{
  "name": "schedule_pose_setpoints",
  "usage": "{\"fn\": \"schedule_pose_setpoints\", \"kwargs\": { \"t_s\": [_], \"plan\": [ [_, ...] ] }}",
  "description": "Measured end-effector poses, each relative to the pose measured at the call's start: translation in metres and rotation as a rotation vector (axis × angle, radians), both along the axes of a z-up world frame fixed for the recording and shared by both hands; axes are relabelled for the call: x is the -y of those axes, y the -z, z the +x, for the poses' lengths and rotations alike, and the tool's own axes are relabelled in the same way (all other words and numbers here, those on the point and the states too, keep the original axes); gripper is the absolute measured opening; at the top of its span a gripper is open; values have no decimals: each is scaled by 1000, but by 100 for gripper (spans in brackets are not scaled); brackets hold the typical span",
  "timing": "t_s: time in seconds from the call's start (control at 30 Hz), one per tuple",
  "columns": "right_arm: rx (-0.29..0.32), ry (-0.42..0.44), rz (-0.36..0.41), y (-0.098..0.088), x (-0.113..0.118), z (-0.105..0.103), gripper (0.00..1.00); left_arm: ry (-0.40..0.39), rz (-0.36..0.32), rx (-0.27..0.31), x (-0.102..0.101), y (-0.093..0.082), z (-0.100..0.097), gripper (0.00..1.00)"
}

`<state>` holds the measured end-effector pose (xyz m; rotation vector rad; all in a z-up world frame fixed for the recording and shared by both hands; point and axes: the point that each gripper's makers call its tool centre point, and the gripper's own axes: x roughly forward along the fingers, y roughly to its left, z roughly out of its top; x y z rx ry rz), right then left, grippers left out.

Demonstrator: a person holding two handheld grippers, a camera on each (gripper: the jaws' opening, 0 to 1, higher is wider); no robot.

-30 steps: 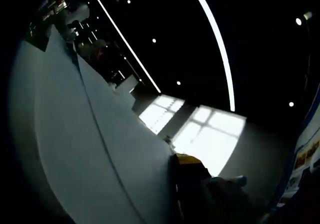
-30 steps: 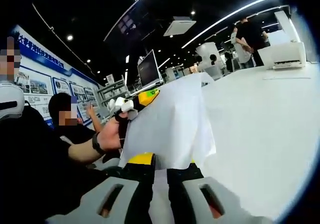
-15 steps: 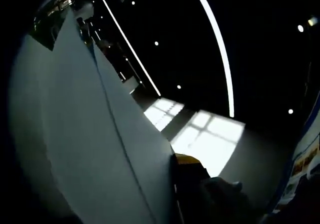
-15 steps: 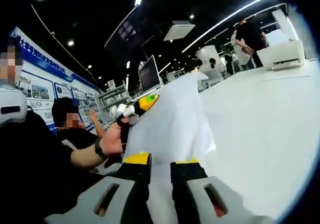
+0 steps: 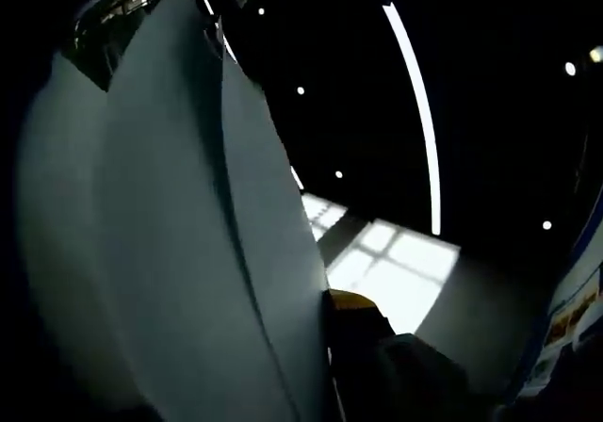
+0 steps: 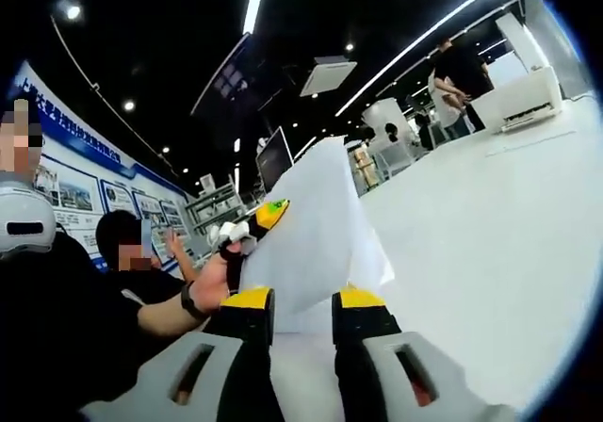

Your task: Organize the stack of printing papers by aligning and flattening the scattered papers on the table

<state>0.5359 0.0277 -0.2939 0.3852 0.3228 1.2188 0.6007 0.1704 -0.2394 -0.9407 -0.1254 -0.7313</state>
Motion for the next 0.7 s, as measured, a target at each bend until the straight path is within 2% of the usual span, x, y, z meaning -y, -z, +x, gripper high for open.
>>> {"fn": "schedule_pose_setpoints", "kwargs": {
  "t_s": [0.23, 0.7],
  "plan": [
    [-20, 12, 44, -5, 5, 4, 21, 10, -11, -7, 1, 0, 1, 6],
    [-22, 18, 44, -4, 6, 3, 22, 11, -24, -13, 0, 0, 1, 6]
  ]
}}
